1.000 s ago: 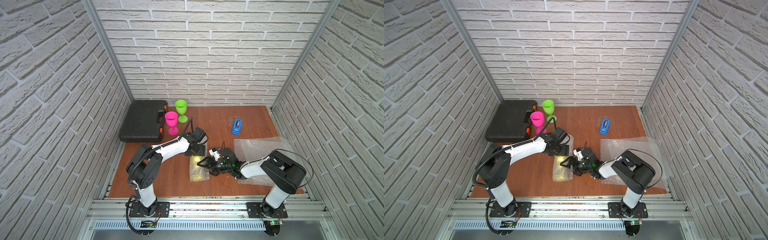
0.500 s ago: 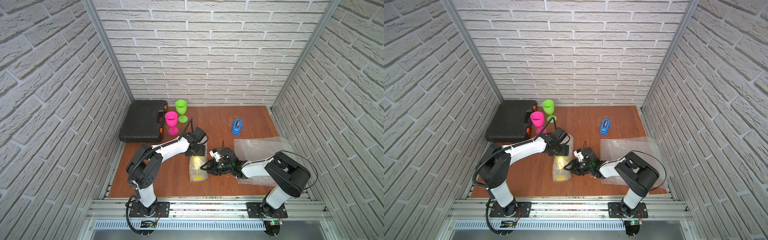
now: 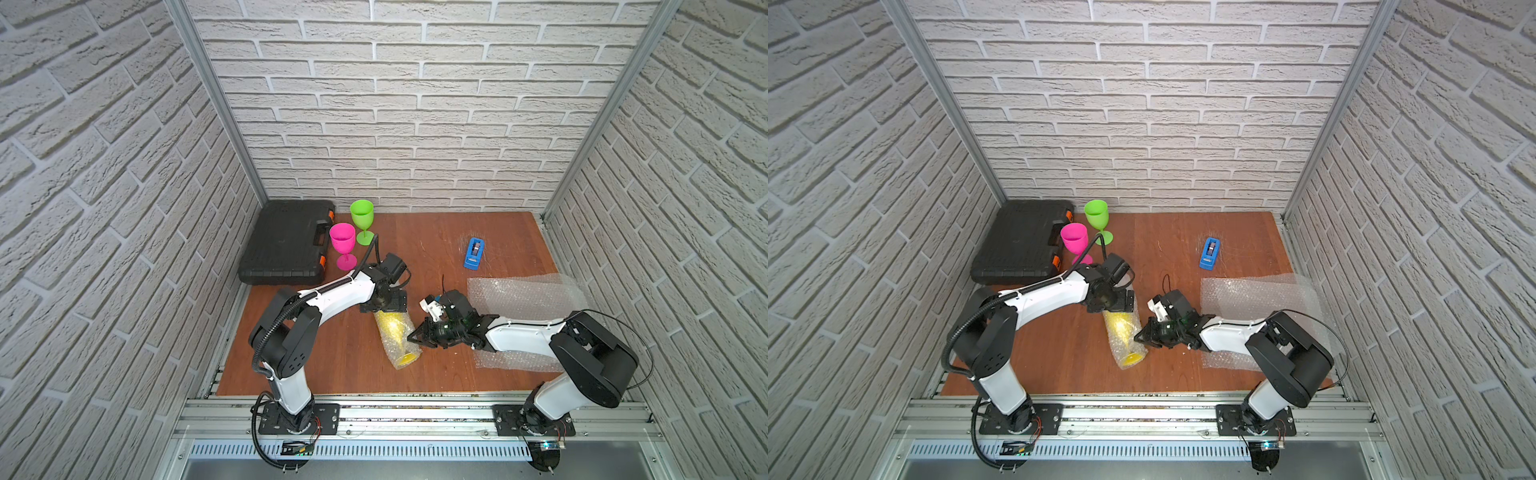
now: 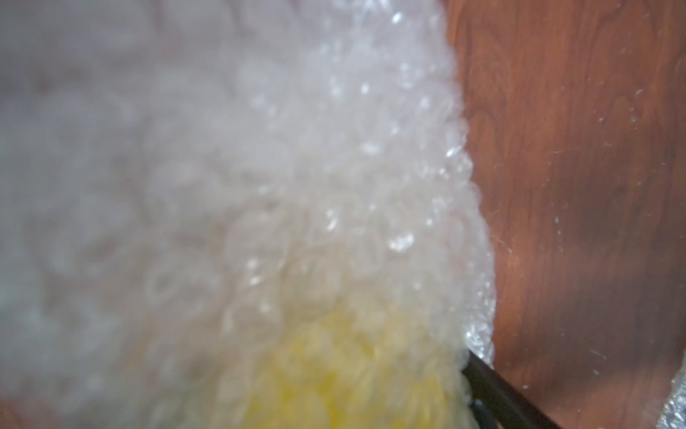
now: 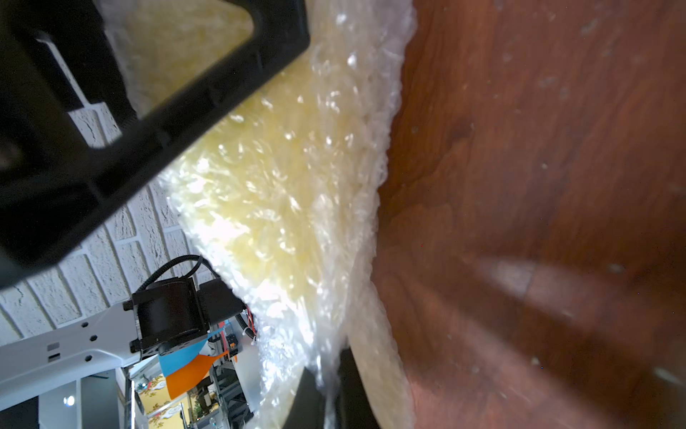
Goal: Wrap wine glasses in bubble wrap
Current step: Adjust the bubble wrap at the center of the board.
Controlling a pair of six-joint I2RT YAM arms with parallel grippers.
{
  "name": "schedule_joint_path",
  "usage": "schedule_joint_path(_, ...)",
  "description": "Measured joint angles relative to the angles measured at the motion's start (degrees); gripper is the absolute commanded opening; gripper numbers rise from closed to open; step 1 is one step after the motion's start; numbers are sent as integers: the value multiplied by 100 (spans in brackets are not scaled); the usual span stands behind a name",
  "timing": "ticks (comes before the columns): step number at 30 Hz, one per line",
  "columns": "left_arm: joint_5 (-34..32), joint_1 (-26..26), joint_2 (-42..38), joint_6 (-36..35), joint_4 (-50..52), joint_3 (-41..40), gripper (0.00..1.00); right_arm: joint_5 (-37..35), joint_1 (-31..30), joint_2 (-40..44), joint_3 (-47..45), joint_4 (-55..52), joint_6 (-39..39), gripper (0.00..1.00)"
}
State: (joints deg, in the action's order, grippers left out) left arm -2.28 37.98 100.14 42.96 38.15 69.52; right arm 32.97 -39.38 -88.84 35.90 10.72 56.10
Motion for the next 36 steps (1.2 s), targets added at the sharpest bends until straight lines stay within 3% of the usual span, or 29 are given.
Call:
schedule_joint_path(12, -46, -778, 538, -380, 96, 302, 98, -186, -2, 306, 306, -1471, -723, 3)
schedule_joint_path(19, -50, -1204, 566, -647, 175, 302, 97, -501, -15, 452, 903, -2719, -1530, 3)
schedule_joint_path(29, -264, -2253, -892, -1388, 627, 315, 96, -2052, -560, 520, 2369, -4986, -3974, 3)
schedule_joint_path(36, 59, -2409, -2293, -2380, 654, 337, 89, -3331, -769, 566, 2920, -5757, -5814, 3)
